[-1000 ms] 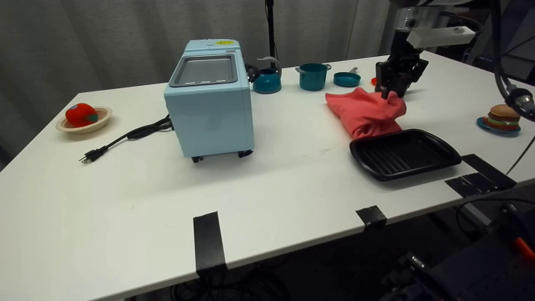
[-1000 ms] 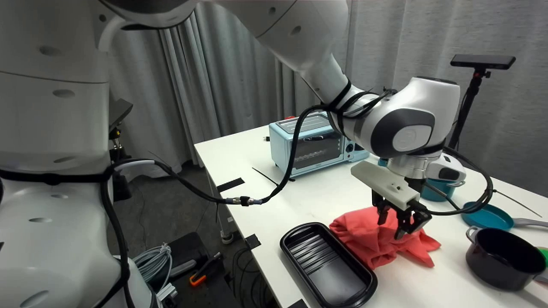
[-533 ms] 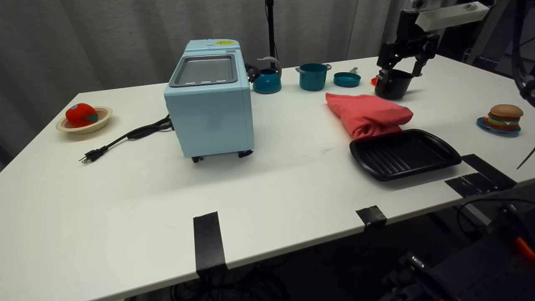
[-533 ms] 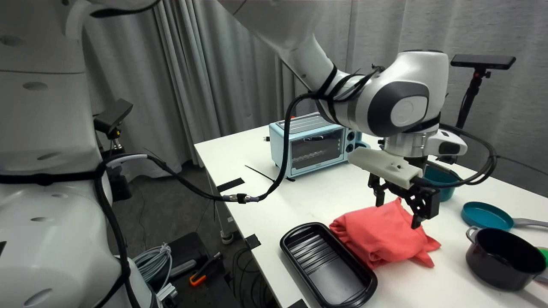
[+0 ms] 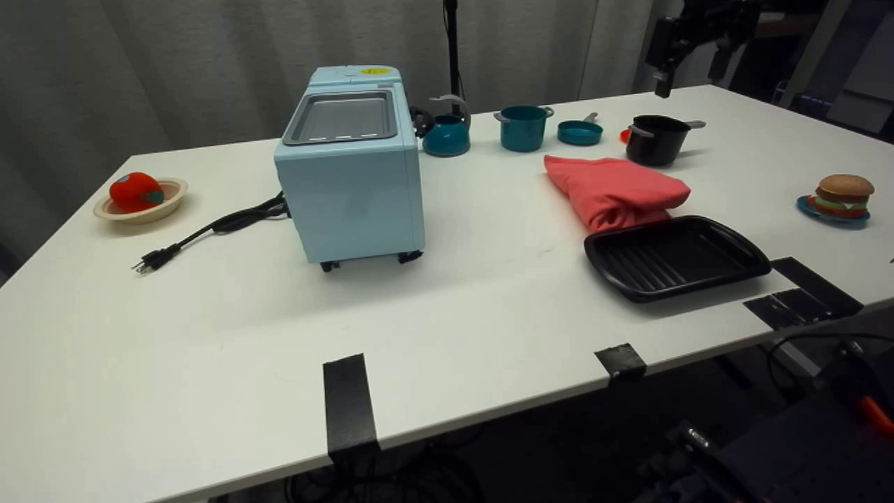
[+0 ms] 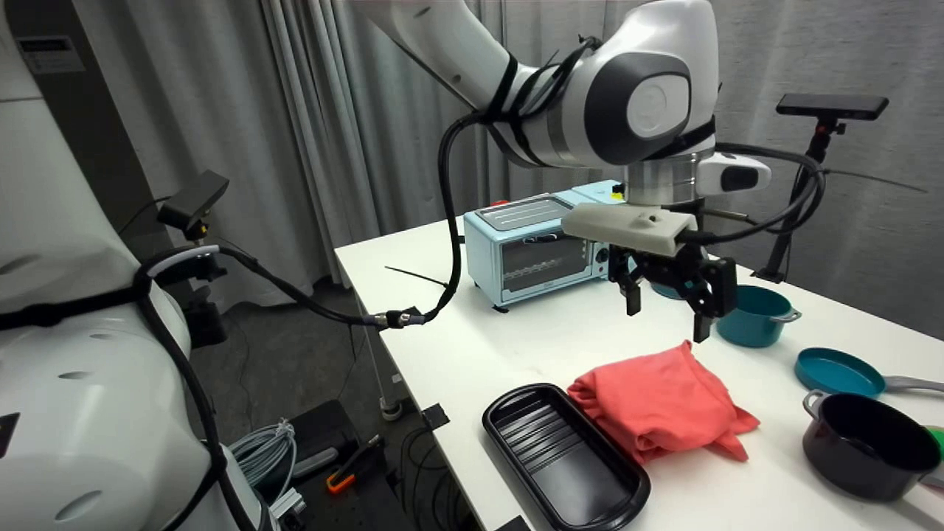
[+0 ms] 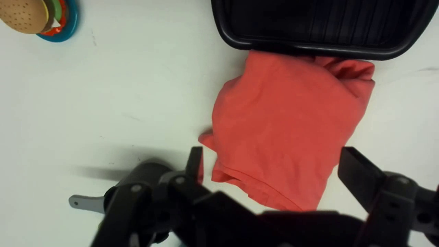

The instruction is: Fold the cloth on the table

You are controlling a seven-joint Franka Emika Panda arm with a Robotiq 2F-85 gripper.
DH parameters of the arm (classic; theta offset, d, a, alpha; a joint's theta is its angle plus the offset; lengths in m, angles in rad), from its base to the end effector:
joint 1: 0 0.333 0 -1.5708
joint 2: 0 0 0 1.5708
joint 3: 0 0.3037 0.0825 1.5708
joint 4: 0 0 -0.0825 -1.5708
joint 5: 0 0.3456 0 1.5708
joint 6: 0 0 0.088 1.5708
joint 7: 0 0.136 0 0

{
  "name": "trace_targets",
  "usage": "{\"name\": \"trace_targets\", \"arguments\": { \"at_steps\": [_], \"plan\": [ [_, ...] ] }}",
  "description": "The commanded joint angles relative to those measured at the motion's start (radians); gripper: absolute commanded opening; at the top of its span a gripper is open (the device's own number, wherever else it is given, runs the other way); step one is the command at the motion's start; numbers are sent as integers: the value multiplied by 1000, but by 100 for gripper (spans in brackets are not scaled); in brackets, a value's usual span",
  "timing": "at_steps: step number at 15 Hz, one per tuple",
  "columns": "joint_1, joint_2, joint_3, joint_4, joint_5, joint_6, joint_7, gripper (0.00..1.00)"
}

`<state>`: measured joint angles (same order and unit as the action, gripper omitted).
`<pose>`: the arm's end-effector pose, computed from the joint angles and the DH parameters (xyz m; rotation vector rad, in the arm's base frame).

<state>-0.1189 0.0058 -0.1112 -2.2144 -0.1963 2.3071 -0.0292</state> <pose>0.4941 -0.1241 0.3657 2.9763 -0.1119 0.0989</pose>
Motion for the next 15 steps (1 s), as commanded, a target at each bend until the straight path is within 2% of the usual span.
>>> {"name": "trace_targets", "arguments": {
  "at_steps": [1, 4, 5, 8, 15],
  "plan": [
    [7, -139, 7, -82, -45, -2, 19, 100],
    [0, -220, 12, -131, -48, 14, 20, 100],
    [1, -132, 8, -62, -18, -2, -1, 100],
    [0, -183, 10, -95, -19, -2, -1, 100],
    [0, -187, 10, -102, -19, -1, -1, 100]
  ]
}}
